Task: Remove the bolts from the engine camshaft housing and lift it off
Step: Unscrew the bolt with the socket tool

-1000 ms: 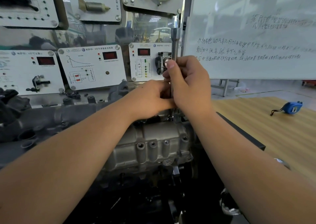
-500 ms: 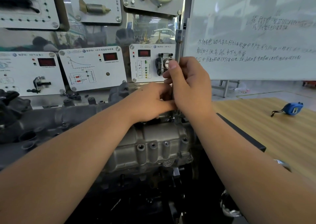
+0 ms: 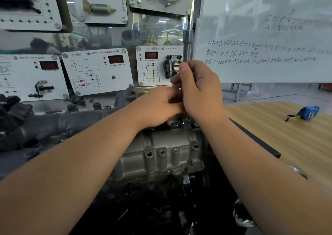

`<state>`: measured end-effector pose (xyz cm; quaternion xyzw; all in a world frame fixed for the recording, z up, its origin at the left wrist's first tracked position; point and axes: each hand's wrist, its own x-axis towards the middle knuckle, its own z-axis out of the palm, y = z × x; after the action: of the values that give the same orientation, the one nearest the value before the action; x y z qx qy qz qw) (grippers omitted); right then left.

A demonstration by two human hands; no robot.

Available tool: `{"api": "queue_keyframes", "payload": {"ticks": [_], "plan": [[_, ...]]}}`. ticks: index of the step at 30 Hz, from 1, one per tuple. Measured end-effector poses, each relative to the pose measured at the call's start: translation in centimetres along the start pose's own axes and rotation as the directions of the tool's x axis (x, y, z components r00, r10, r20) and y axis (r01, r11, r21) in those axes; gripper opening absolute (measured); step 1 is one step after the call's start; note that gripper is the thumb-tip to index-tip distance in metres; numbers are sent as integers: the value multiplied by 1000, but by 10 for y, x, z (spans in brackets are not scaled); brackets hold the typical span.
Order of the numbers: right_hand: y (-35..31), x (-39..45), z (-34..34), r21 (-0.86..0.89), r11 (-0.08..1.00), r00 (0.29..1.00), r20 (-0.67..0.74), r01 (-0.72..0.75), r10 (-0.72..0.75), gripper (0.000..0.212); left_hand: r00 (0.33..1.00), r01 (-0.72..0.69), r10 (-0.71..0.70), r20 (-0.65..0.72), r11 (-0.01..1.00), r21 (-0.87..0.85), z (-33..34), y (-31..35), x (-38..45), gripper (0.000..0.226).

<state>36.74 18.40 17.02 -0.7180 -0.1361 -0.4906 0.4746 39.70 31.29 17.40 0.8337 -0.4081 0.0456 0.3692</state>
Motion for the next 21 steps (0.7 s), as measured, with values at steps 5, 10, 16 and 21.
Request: {"api": "queue_keyframes", "payload": {"ticks": [5,10,16,21], "plan": [[-2,0,0,79,997,1000,10,-27,26,12,1000,-12,12,-7,1000,11,-2,2,0,8],[-2,-1,-2,44,999,999,-33,-5,6,10,1000,-23,23,-13,999,26,-1,2,1,12],[-2,-1,-2,2,1000,1000,11,-6,6,31,1000,-26,26,1,999,-25,-2,1,-2,4],[-2,-1,-2,23,1000,1000,17,-3,3,9,999,-24,25,-21,999,34,-2,3,2,15]]}}
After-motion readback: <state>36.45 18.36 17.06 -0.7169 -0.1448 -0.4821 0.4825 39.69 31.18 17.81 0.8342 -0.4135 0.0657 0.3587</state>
